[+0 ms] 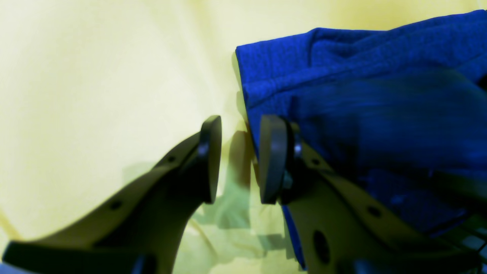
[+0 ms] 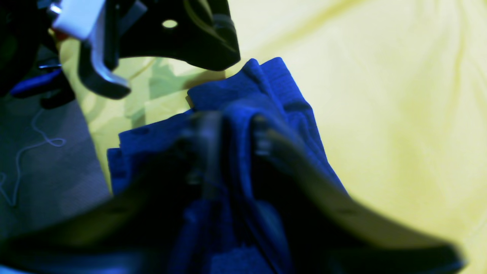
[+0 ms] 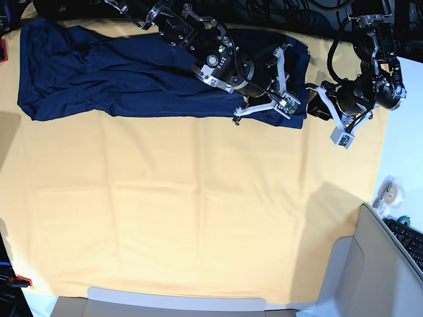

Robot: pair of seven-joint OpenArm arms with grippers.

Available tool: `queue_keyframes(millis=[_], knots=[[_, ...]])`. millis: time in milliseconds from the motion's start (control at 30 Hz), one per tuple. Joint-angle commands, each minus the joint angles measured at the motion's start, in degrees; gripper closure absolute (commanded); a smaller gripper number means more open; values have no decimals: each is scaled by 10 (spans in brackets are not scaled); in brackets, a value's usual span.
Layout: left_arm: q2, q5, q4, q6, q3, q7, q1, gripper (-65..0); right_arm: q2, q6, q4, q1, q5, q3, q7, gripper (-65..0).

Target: Fold the T-shirt properly

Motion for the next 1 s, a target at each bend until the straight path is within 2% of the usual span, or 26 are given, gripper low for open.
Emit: queue_keyframes(millis=[0,67,167,267,400,467,600,700,767,867,967], knots=[[-8,-4,8,1,-5,-4,-5,-175,-8,2,8,7,4,-8,12,-208],[-8,-4,8,1,-5,-4,-5,-175,-8,2,8,11,3,-24,12,-311],[-8,-4,8,1,-5,-4,-5,-175,-7,2,9,23,2,-61,12,-394],[-8,-4,8,1,-5,-4,-5,-175,-1,2,12,41,-8,-106,13,-427],[-8,-4,8,1,-5,-4,-5,-175,0,2,26,44,-10,-98,14,-428],[-11,-4,8,1,-6,-2,-5,-176,9,2,55,35,-9,-50,14,-428],[-12,-6,8,-2,-11,-1,-3,-178,29,1,131,-2,-3,94,16,-428],[-9,-13,9,-9,-51,9,15,-186,42,1,146,-28,29,218,16,-428],[-9,-40,8,-54,-79,34,18,-211,41,1,149,-56,53,314,16,-428],[-8,-83,7,-112,-124,37,19,-245,42,1,156,-80,82,421,16,-428],[-2,-102,6,-121,-143,37,37,-255,45,1,158,-102,122,527,16,-428]])
